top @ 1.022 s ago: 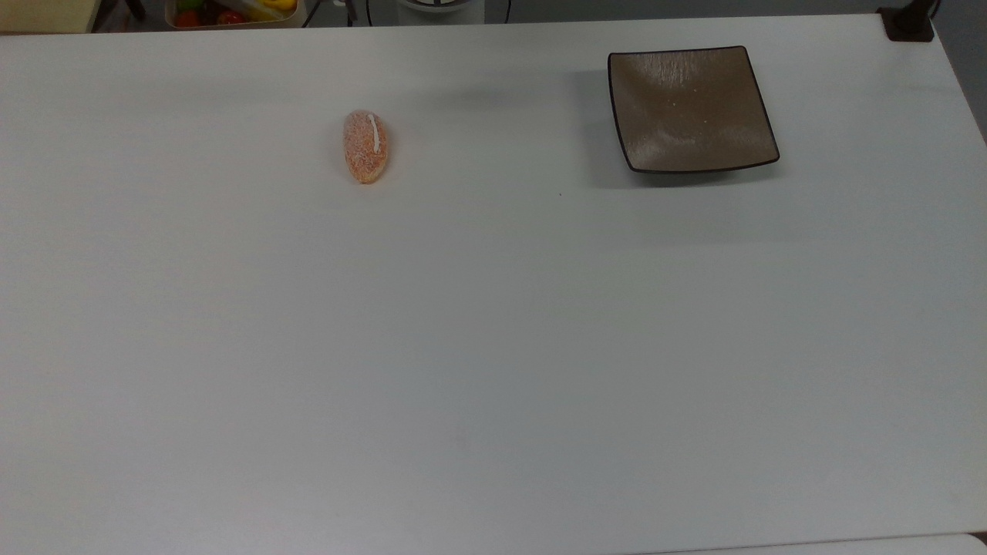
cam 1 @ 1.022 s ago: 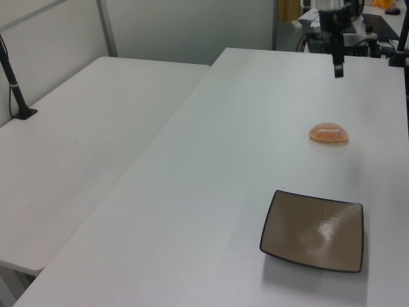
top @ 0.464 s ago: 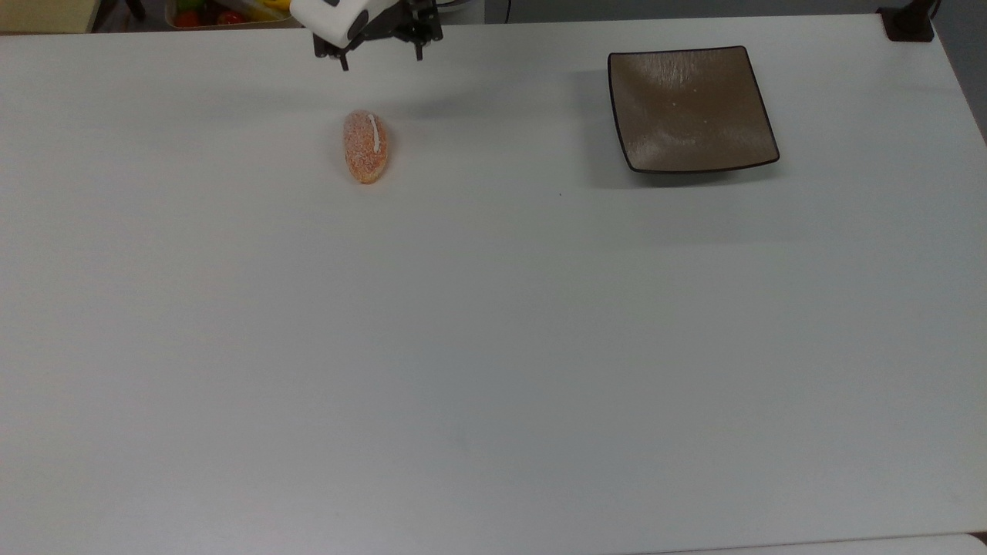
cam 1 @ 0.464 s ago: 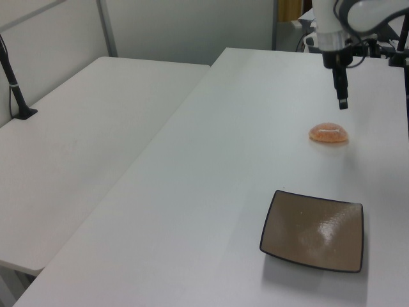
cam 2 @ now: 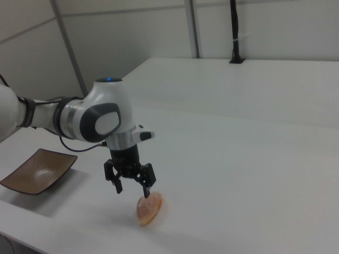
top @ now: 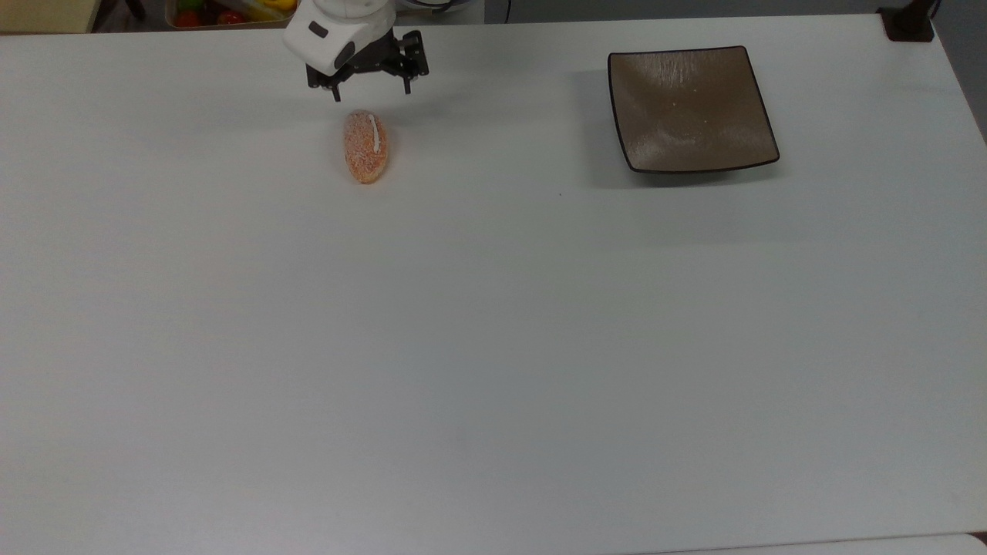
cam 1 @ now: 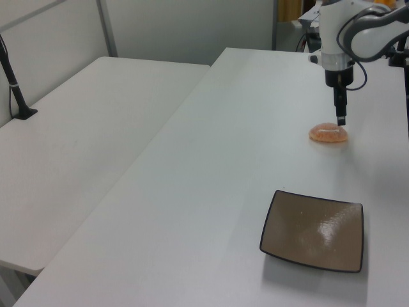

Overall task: Bread is placed on a ceramic plate
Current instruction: 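Move the open gripper down over the orange bread roll, then close the gripper around the bread roll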

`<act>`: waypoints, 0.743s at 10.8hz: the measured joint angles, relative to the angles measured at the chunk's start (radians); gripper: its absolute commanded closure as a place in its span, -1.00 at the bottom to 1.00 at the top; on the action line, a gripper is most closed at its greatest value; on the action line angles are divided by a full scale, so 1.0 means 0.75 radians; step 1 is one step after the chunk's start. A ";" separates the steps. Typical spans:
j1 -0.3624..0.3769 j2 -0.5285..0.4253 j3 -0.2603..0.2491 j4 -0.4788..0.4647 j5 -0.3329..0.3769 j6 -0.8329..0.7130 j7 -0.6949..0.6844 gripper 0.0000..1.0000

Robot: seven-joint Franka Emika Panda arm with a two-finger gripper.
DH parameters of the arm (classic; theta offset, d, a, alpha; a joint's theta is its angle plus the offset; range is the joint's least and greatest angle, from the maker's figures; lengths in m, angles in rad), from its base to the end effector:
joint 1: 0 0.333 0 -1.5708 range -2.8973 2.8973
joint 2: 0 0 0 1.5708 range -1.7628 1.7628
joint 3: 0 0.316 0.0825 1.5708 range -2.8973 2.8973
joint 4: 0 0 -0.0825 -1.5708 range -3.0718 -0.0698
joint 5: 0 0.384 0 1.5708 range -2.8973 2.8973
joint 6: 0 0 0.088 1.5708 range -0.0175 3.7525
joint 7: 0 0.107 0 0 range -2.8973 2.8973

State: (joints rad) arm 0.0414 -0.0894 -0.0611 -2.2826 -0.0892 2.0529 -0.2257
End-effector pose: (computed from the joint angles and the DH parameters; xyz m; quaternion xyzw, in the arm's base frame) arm 0.4862 -0.0145 0.3801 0.9889 0.1261 -0.0738 0.0264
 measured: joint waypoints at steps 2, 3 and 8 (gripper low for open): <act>-0.004 0.009 -0.011 -0.072 0.000 0.161 0.000 -1.00; -0.005 0.012 -0.016 -0.104 0.000 0.229 0.000 -1.00; -0.005 0.078 -0.032 -0.194 0.000 0.495 0.000 -1.00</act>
State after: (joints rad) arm 0.0374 -0.0312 -0.0853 -2.4284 -0.0892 2.4245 -0.2257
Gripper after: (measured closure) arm 0.000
